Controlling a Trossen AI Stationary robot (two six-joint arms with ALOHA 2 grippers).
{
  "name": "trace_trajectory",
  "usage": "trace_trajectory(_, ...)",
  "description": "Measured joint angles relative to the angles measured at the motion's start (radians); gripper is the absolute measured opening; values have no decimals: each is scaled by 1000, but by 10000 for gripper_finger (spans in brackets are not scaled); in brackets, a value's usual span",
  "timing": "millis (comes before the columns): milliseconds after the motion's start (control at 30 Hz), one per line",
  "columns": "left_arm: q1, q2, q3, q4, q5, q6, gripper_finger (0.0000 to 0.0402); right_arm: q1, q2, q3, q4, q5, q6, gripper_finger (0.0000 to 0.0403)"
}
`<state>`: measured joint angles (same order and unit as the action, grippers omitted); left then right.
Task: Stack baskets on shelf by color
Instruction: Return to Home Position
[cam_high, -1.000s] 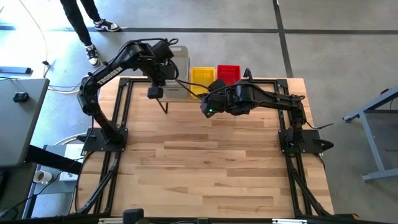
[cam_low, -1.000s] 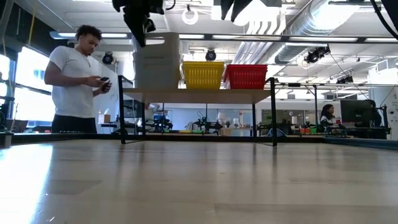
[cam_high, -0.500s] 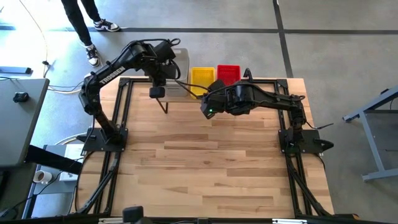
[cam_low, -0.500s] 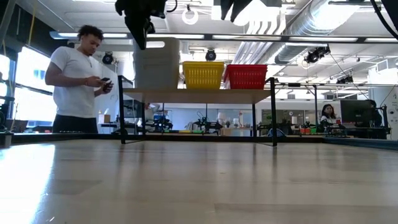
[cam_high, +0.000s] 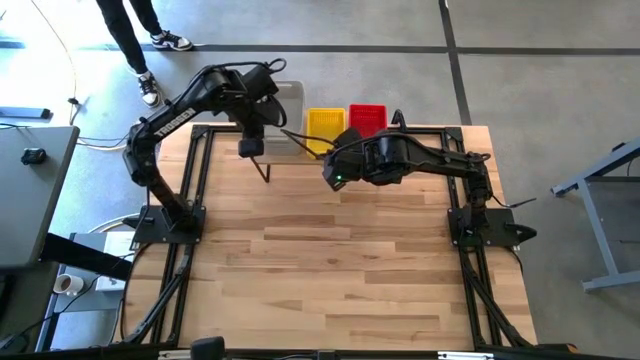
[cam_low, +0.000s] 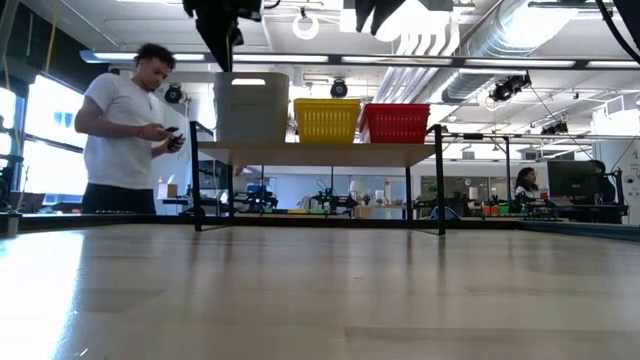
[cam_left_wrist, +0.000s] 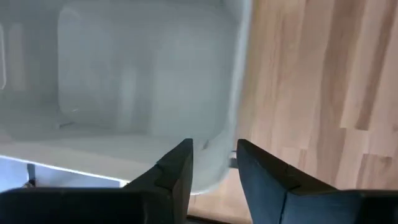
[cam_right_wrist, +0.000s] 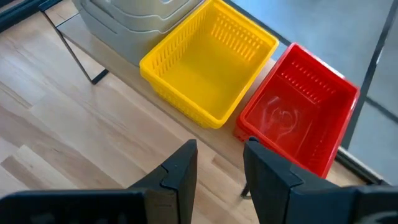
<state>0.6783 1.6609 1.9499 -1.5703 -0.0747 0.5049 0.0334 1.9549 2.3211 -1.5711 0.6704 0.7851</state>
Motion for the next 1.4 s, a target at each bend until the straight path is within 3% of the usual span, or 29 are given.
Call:
trace_trajectory(367, -38, -118, 0, 60, 56, -65, 117, -1, -13, 0, 0, 12, -162, 117)
trace_trajectory(633, -10, -230, -37, 105, 393, -105, 117, -1, -115, -28, 0, 112, -202, 117)
trace_trajectory(900, -20, -461, -338, 369, 388, -204, 117, -7, -348, -440, 103, 79, -104, 117)
trace_trajectory(1100, -20, -627, -563, 540, 385, -284, 117, -14, -593, -744, 451, 7, -142, 117)
trace_trajectory(1400, -20, -858, -860, 746, 315, -426, 117, -14, -883, -1109, 997, -118, -352, 117)
